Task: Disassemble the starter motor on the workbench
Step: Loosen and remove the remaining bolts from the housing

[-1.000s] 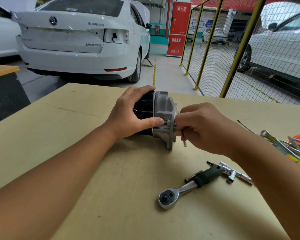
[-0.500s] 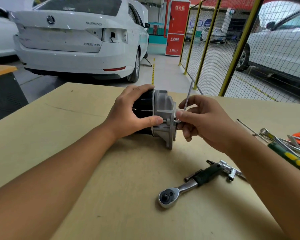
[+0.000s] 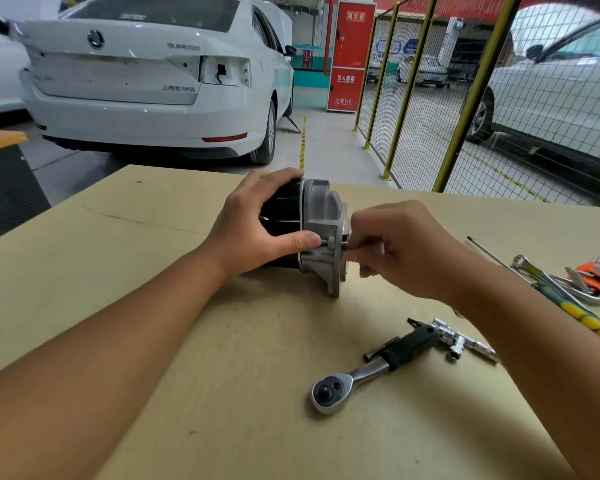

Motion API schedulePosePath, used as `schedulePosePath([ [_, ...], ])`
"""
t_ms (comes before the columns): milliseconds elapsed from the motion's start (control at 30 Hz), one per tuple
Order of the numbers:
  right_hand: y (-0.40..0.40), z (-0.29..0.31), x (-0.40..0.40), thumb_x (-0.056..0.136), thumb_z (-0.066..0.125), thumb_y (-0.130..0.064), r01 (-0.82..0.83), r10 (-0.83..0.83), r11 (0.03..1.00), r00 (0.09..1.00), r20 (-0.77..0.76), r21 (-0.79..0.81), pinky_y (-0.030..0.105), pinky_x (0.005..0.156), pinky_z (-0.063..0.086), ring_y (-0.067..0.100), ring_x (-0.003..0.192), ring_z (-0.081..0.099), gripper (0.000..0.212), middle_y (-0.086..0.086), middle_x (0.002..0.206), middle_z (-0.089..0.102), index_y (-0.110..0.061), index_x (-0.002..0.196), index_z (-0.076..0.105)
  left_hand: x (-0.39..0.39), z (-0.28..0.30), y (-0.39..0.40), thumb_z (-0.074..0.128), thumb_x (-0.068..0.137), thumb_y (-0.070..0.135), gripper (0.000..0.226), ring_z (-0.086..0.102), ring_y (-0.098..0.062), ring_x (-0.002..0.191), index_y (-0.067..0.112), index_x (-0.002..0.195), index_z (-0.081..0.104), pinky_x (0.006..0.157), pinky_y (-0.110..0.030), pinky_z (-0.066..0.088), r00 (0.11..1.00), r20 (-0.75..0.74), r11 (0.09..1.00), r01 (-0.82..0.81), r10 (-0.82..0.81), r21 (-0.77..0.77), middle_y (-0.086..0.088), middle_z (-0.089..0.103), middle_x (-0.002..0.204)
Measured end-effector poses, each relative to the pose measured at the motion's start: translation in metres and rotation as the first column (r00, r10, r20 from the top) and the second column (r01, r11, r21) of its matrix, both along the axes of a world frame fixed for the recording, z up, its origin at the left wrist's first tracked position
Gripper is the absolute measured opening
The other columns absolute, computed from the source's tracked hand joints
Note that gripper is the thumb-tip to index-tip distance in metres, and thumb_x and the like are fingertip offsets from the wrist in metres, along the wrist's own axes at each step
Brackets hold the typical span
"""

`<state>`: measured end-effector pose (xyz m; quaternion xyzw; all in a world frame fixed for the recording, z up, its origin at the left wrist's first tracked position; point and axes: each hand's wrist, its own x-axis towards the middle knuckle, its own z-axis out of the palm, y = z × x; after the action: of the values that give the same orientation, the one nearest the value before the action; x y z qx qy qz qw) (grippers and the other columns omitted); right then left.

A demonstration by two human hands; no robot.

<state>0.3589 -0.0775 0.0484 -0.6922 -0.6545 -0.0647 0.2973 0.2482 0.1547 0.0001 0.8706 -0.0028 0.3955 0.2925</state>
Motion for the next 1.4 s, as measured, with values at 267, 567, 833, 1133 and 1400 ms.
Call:
schedulePosePath([
  [267, -0.003, -0.002, 0.0, 0.089, 0.074, -0.002, 0.064, -0.072, 0.997, 0.926, -0.371, -0.033, 0.034, 0.055, 0.06, 0.022, 0.058, 0.073, 0.016, 0.012, 0.064, 0.071, -0.001, 0.08, 0.06, 0.001, 0.0, 0.001, 0.083, 0.066, 0.067, 0.09, 0.056, -0.003, 0.118, 0.029, 0.143, 0.056, 0.1, -0.013, 0.043, 1.0, -0.002, 1.0, 0.002, -0.002, 0.008, 0.006, 0.056, 0.126],
  [567, 0.007, -0.008, -0.005, 0.09, 0.073, -0.004, 0.181, -0.101, 0.983, 0.557, -0.824, 0.001, 0.034, 0.045, 0.051, 0.028, 0.044, 0.06, 0.029, 0.021, 0.066, 0.067, -0.001, 0.111, 0.053, 0.001, -0.002, 0.003, 0.08, 0.073, 0.063, 0.082, 0.056, -0.004, 0.116, 0.028, 0.143, 0.056, 0.099, -0.015, 0.042, 1.0, 0.012, 0.999, -0.008, 0.008, 0.04, 0.005, 0.057, 0.124],
  [833, 0.008, -0.009, -0.007, 0.094, 0.07, -0.007, 0.221, -0.155, 0.975, 0.728, -0.668, 0.014, 0.036, 0.044, 0.053, 0.034, 0.046, 0.065, 0.015, 0.019, 0.064, 0.067, 0.001, 0.094, 0.057, 0.001, -0.002, 0.003, 0.08, 0.072, 0.063, 0.083, 0.057, -0.008, 0.117, 0.028, 0.144, 0.055, 0.099, -0.019, 0.045, 1.0, 0.004, 0.999, -0.013, 0.013, 0.041, 0.005, 0.056, 0.125],
  [1133, 0.0, -0.008, -0.001, 0.085, 0.074, 0.008, 0.109, -0.064, 0.991, 0.899, -0.433, 0.079, 0.042, 0.049, 0.058, 0.029, 0.052, 0.07, 0.017, 0.022, 0.06, 0.066, 0.01, 0.077, 0.059, 0.001, -0.002, 0.002, 0.08, 0.072, 0.062, 0.082, 0.058, -0.009, 0.115, 0.029, 0.143, 0.056, 0.099, -0.022, 0.046, 1.0, 0.003, 0.999, -0.012, 0.012, 0.036, 0.005, 0.056, 0.123],
  [1400, -0.001, -0.004, -0.001, 0.085, 0.077, -0.003, 0.098, -0.091, 0.995, 0.949, -0.303, 0.006, 0.036, 0.053, 0.061, 0.018, 0.055, 0.073, 0.014, 0.009, 0.063, 0.071, -0.003, 0.08, 0.065, 0.001, -0.002, 0.003, 0.081, 0.072, 0.063, 0.082, 0.057, -0.009, 0.115, 0.03, 0.143, 0.055, 0.099, -0.022, 0.046, 1.0, 0.003, 1.0, -0.008, 0.008, 0.029, 0.004, 0.057, 0.123],
])
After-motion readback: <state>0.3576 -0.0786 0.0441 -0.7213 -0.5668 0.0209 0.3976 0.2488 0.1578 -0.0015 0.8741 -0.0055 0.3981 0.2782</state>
